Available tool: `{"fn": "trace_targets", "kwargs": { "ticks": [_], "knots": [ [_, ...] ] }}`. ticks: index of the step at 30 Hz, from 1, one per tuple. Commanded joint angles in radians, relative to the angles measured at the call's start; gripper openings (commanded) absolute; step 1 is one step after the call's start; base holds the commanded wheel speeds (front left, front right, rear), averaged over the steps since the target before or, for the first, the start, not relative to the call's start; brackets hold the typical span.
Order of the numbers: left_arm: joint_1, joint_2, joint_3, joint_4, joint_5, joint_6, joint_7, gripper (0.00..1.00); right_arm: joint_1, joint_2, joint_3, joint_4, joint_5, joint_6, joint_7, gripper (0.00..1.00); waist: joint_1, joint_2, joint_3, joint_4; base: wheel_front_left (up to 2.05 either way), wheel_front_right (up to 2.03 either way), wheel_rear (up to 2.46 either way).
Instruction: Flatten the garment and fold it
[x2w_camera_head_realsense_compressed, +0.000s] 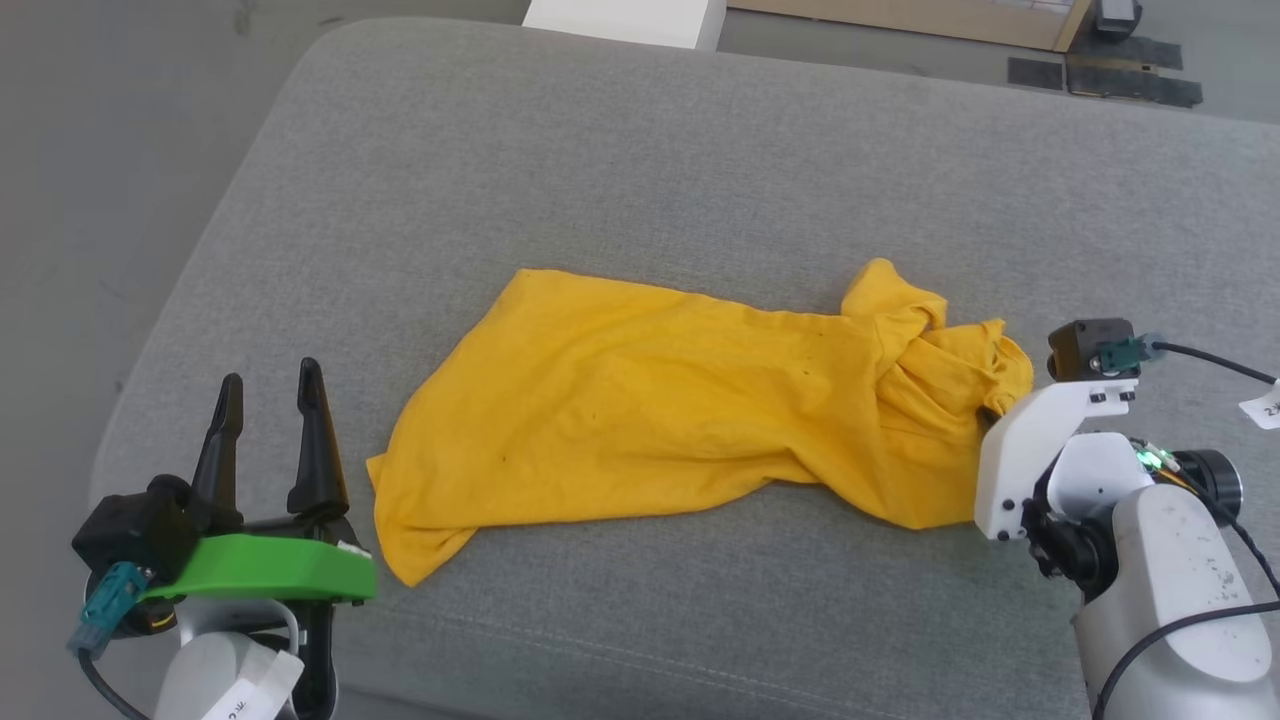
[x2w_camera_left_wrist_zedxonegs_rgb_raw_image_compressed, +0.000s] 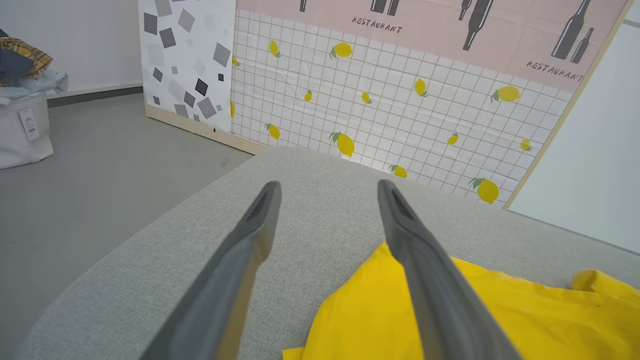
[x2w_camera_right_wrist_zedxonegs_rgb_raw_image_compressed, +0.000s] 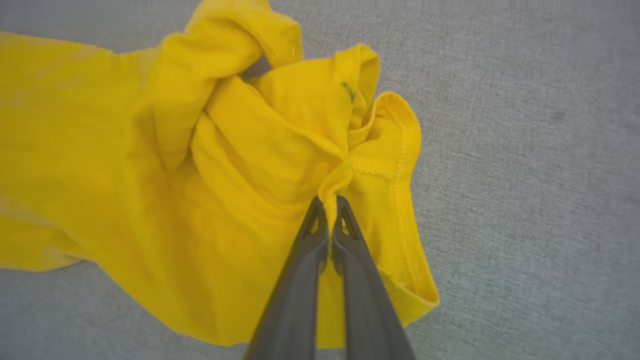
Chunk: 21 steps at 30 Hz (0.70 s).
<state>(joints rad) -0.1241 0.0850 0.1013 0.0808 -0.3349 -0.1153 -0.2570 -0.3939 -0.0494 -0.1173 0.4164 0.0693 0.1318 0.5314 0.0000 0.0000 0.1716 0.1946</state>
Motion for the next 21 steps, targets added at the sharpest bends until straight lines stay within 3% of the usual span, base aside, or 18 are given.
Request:
{"fn": "trace_targets", "kwargs": {
  "ticks": [1,6,10,16,21],
  "knots": [
    [-0.004,-0.008,0.004,0.001,0.009,-0.008,-0.005,1.0,-0.024,-0.001,0.007,-0.008,0.013,-0.001,-0.018,0.0,0.0,0.0,-0.005,-0.007,0.0,0.0,0.0],
    [0.001,-0.014,0.012,0.001,0.017,-0.011,-0.005,1.0,-0.038,-0.001,0.003,-0.095,0.044,-0.001,-0.085,0.0,0.0,0.0,-0.019,-0.027,0.0,0.0,0.0],
    [0.006,-0.016,0.013,0.003,0.022,-0.013,-0.005,1.0,-0.008,-0.001,-0.051,-0.241,0.059,-0.001,-0.129,0.0,0.0,0.0,-0.038,-0.04,0.0,0.0,0.0],
    [0.016,-0.021,0.007,0.011,0.023,-0.014,-0.005,1.0,0.219,-0.001,-0.193,-0.444,0.114,-0.001,-0.088,0.0,0.0,0.0,-0.051,-0.06,0.0,0.0,0.0],
    [0.019,-0.024,0.005,0.018,0.02,-0.015,-0.005,1.0,0.403,-0.001,-0.267,-0.403,0.187,-0.001,-0.04,0.0,0.0,0.0,-0.048,-0.082,0.0,0.0,0.0]
  ]
}}
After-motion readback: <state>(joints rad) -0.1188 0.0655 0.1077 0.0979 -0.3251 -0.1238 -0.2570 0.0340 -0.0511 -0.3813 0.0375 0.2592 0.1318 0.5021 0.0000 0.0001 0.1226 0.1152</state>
